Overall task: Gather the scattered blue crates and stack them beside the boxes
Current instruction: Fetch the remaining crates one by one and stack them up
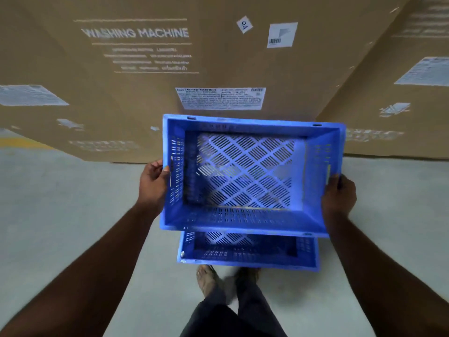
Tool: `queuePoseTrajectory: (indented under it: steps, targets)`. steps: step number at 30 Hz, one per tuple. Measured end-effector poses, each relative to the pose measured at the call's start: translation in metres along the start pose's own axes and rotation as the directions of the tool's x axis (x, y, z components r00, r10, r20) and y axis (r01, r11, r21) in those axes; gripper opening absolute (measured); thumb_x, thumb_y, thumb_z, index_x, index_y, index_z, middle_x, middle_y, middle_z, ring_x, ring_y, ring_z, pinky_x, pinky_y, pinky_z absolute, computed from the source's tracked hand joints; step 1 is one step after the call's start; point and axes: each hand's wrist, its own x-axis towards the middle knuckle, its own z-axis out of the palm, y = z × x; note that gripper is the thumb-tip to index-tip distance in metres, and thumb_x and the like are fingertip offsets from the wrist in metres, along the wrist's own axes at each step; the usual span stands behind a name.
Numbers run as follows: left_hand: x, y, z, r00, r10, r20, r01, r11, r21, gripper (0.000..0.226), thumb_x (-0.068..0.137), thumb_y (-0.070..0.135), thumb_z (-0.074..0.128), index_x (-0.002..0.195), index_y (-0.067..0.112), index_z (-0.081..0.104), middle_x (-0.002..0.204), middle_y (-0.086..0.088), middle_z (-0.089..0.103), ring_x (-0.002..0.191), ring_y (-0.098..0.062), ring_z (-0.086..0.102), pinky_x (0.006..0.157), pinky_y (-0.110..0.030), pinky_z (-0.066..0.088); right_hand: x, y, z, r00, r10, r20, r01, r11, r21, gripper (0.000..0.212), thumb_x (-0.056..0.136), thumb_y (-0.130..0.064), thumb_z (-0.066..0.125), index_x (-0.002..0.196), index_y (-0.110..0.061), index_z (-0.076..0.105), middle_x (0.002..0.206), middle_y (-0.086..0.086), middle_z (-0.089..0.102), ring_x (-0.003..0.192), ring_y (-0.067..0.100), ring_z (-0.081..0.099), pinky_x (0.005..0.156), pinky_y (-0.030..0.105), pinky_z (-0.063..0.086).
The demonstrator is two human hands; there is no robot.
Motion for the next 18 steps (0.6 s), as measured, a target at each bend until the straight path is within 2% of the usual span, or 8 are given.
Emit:
queuePoseTrajectory:
  steps: [3, 7, 9, 12, 14, 16, 18]
  targets:
    - [0.0, -0.002, 0.006, 0.999, 0.037, 0.017, -0.038, 0.999, 0.014, 0.016, 0.101, 0.001, 0.052, 0.101, 0.016, 0.058, 0.103, -0.01, 0.069, 0.096, -0.021, 0.063, 0.096, -0.039, 0.049, 0.006, 0.002, 0.0, 0.998, -0.015, 0.055, 0.016, 1.0, -0.019, 0.052, 0.099, -0.044, 0.039, 0.083, -0.001, 0.065, 0.082, 0.024, 0.067, 0.08, 0.043, 0.064, 0.065, 0.04, 0.042]
    - [0.017, -0.007, 0.008, 0.998, 0.055, 0.045, -0.056, 0.998, 0.041, 0.012, 0.102, 0.007, 0.053, 0.114, 0.009, 0.056, 0.11, -0.015, 0.067, 0.099, -0.024, 0.062, 0.099, -0.047, 0.048, 0.012, -0.005, -0.003, 0.995, -0.015, 0.094, 0.018, 0.999, -0.028, 0.053, 0.094, -0.048, 0.035, 0.083, -0.003, 0.061, 0.079, 0.017, 0.07, 0.077, 0.038, 0.065, 0.066, 0.038, 0.045]
    - [0.024, -0.008, 0.008, 0.995, 0.068, 0.079, -0.074, 0.994, 0.077, 0.012, 0.104, 0.011, 0.051, 0.115, 0.015, 0.054, 0.108, -0.009, 0.068, 0.094, -0.018, 0.063, 0.094, -0.044, 0.049, 0.017, -0.006, -0.003, 0.993, -0.025, 0.12, 0.027, 0.999, -0.021, 0.05, 0.093, -0.048, 0.037, 0.087, -0.006, 0.062, 0.083, 0.014, 0.071, 0.081, 0.037, 0.066, 0.07, 0.038, 0.047]
    - [0.035, -0.01, 0.009, 0.992, 0.053, 0.111, -0.064, 0.993, 0.097, 0.013, 0.105, 0.016, 0.049, 0.109, 0.027, 0.054, 0.094, 0.007, 0.072, 0.081, -0.008, 0.065, 0.085, -0.041, 0.05, 0.024, -0.006, -0.003, 0.984, 0.031, 0.177, -0.032, 0.999, -0.001, 0.055, 0.091, -0.056, 0.038, 0.116, -0.015, 0.067, 0.106, 0.012, 0.073, 0.099, 0.035, 0.069, 0.087, 0.042, 0.052]
    - [0.041, -0.022, 0.006, 0.993, 0.025, 0.113, -0.038, 0.992, 0.119, 0.017, 0.103, 0.028, 0.051, 0.119, 0.028, 0.058, 0.094, 0.01, 0.072, 0.085, -0.015, 0.063, 0.085, -0.046, 0.05, 0.022, -0.013, -0.009, 0.967, 0.036, 0.254, -0.024, 0.999, -0.048, 0.052, 0.097, -0.048, 0.044, 0.142, -0.024, 0.056, 0.13, 0.013, 0.067, 0.115, 0.036, 0.065, 0.1, 0.044, 0.05]
    - [0.043, -0.036, 0.001, 0.995, -0.007, 0.098, -0.01, 0.984, 0.179, 0.044, 0.096, 0.045, 0.052, 0.138, 0.031, 0.055, 0.1, 0.011, 0.071, 0.092, -0.019, 0.062, 0.09, -0.049, 0.052, 0.017, -0.018, -0.015, 0.94, -0.026, 0.34, 0.068, 0.991, -0.113, 0.055, 0.103, -0.034, 0.047, 0.156, -0.027, 0.037, 0.142, 0.015, 0.06, 0.124, 0.038, 0.059, 0.103, 0.043, 0.046]
    - [0.045, -0.043, 0.002, 0.997, -0.014, 0.07, 0.001, 0.983, 0.181, 0.055, 0.093, 0.053, 0.051, 0.145, 0.036, 0.05, 0.104, 0.013, 0.071, 0.093, -0.018, 0.062, 0.095, -0.054, 0.053, 0.013, -0.018, -0.021, 0.932, -0.08, 0.354, 0.13, 0.984, -0.121, 0.059, 0.105, -0.027, 0.047, 0.16, -0.027, 0.028, 0.14, 0.02, 0.06, 0.121, 0.042, 0.06, 0.099, 0.043, 0.046]
